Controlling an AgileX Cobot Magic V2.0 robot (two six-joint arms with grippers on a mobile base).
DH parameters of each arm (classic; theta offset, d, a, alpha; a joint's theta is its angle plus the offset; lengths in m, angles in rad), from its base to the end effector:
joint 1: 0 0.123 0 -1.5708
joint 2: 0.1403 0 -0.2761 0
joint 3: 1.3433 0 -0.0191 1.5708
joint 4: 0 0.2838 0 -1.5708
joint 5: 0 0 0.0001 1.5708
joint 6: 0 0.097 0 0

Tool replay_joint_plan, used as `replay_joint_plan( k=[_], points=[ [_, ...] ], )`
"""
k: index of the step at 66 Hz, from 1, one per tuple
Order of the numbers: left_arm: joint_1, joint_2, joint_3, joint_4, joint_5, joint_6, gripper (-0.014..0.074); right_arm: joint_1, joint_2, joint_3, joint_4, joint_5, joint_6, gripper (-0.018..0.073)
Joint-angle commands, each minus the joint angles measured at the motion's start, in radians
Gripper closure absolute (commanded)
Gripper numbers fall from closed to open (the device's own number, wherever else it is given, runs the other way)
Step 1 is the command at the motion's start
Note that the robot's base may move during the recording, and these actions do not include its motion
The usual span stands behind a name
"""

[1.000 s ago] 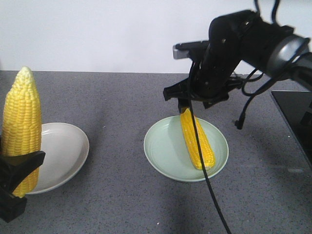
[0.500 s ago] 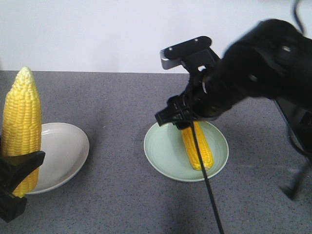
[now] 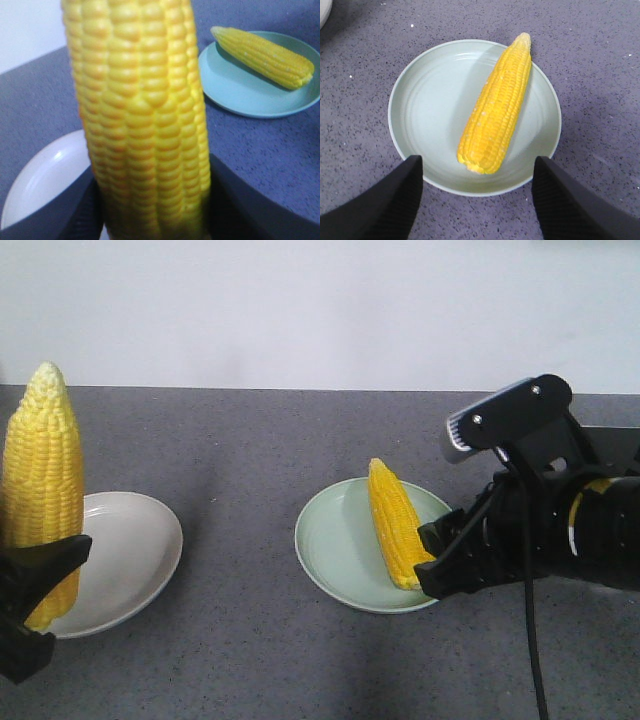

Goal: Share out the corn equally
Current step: 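Open the right gripper and withdraw it from the plate, then lower the left gripper's cob onto the beige plate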

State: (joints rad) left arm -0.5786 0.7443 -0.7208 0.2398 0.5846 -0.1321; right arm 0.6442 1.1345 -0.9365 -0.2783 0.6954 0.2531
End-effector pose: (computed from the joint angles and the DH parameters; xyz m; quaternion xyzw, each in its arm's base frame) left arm 0.1669 -0.0938 0.3269 0.2421 0.8260 -0.0727 0.5037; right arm 0.2269 0.1491 0.3070 -0.2429 0.8886 0.0502 0.3859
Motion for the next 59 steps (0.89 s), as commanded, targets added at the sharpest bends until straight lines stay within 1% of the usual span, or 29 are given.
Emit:
replay_joint_plan(
  k=[1,6,13,17,34,44,54,59],
  points=[
    [-0.004,-0.001,-0.033,0.044,-0.098,-0.019,0.0363,-0.002,-0.054,0.012,-0.044,-0.075,-0.003,0.0097],
    [-0.003,0.002,-0.049,0.065,-0.093,-0.040,0.0361,-0.002,-0.067,0.024,-0.046,-0.070,-0.003,0.0097],
    [-0.001,0.027,-0.094,0.105,-0.053,-0.072,0.0357,-0.002,-0.067,0.024,-0.046,-0.055,-0.003,0.0097],
    [-0.001,0.054,-0.133,0.133,-0.011,-0.086,0.0356,-0.002,-0.067,0.024,-0.045,-0.047,-0.003,0.0097],
    [0.003,0.216,-0.286,0.234,0.187,-0.089,0.0354,-0.002,-0.067,0.024,-0.045,-0.045,-0.003,0.0097],
    [0.053,0.333,-0.373,0.231,0.287,-0.089,0.0351,-0.002,-0.067,0.024,-0.045,-0.044,-0.003,0.0097],
    [0.138,0.459,-0.461,0.227,0.389,-0.087,0.0351,-0.002,-0.067,0.024,-0.045,-0.044,-0.003,0.0097],
    [0.180,0.514,-0.506,0.206,0.440,-0.075,0.0351,-0.002,-0.067,0.024,-0.045,-0.044,-0.003,0.0097]
  ],
)
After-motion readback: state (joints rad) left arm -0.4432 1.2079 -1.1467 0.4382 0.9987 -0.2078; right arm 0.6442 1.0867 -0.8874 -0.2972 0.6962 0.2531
